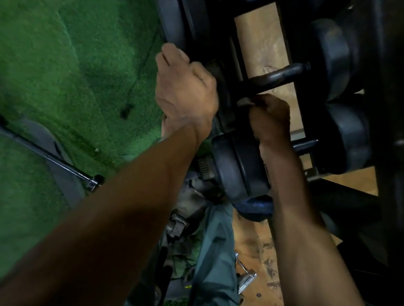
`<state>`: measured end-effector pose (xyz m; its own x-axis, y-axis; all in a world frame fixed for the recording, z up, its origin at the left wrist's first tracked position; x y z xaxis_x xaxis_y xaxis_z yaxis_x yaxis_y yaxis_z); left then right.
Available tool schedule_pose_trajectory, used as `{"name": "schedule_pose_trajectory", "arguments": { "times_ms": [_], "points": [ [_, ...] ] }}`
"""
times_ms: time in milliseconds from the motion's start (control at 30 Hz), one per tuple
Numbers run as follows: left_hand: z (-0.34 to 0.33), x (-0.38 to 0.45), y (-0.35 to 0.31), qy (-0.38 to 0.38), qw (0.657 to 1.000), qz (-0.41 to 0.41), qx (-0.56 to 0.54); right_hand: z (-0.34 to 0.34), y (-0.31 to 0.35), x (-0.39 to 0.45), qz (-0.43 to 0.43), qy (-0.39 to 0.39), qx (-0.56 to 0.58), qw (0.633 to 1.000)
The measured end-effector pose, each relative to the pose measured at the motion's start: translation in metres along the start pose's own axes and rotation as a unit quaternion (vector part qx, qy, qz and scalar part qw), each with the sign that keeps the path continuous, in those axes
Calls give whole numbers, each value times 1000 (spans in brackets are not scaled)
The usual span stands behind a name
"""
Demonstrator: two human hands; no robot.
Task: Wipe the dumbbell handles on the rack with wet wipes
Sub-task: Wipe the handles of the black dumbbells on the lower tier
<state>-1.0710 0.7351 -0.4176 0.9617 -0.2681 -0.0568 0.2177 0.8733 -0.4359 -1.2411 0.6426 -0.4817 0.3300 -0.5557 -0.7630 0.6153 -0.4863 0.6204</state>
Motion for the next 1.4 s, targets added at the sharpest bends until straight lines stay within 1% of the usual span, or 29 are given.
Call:
{"name": "schedule_pose_trajectory", "arguments": {
  "times_ms": [67,133,200,267,333,400,467,533,633,700,733,767,800,833,867,900,933,1000,1033,1100,1233,1300,1400],
  "points": [
    [0,0,-1,1,1000,-1,-4,-4,-6,7,-41,38,140,989],
    [0,-1,-1,6,1000,-6,-10,-8,-8,14,-72,56,258,962],
    [0,0,0,7,1000,-9,-8,-14,-4,20,-85,73,328,938],
    [0,0,0,6,1000,-7,-6,-25,2,23,-85,105,372,918],
    [0,0,1,6,1000,-6,-6,-34,8,22,-86,146,432,886],
    [0,0,1,10,1000,-8,-9,-37,11,21,-79,185,469,860],
    [-1,0,1,14,1000,-8,-10,-35,12,20,-75,196,488,847],
    [0,0,0,13,1000,-7,-11,-34,13,18,-73,180,493,848],
    [1,0,0,9,1000,-5,-13,-30,18,23,-70,126,507,850],
    [1,0,0,7,1000,-5,-12,-27,21,17,-57,115,520,845],
    [0,0,1,8,1000,-4,-11,-22,21,16,-40,114,535,836],
    [0,0,1,11,1000,-3,-8,-21,19,20,-39,156,589,792],
    [0,0,1,14,1000,-2,-7,-15,26,19,-33,186,648,738],
    [-1,0,1,16,1000,-1,-6,-8,27,23,-7,181,662,727],
    [-1,0,1,17,1000,-1,-5,-2,30,29,2,177,666,724],
    [-1,0,1,18,1000,0,-6,10,26,40,18,116,654,748],
    [0,0,1,17,1000,0,-7,14,22,49,1,85,666,741],
    [0,0,2,14,1000,1,-12,15,21,52,-11,41,699,714],
    [0,0,2,13,1000,1,-13,13,17,50,-25,28,678,734],
    [0,0,1,11,1000,0,-17,13,18,47,-22,-1,654,756],
    [-1,0,2,14,1000,3,-10,12,16,45,-26,-2,625,780],
    [-2,0,3,15,1000,3,-10,10,15,44,-26,16,609,793],
    [-2,-1,2,16,1000,-1,-12,6,17,42,-48,58,584,808]
  ]
}}
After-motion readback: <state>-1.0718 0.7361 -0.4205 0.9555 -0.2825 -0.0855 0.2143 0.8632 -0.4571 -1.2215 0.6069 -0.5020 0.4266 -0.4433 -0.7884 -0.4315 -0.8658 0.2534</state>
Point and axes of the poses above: each hand's wrist, its own x-axis towards the middle knuckle, its own z-axis out of the back of the hand, y = z × x, the point moved 6 cm from there along x, towards the middle knuckle, and after that the axes turned 8 degrees about y, right-handed, at the moved point
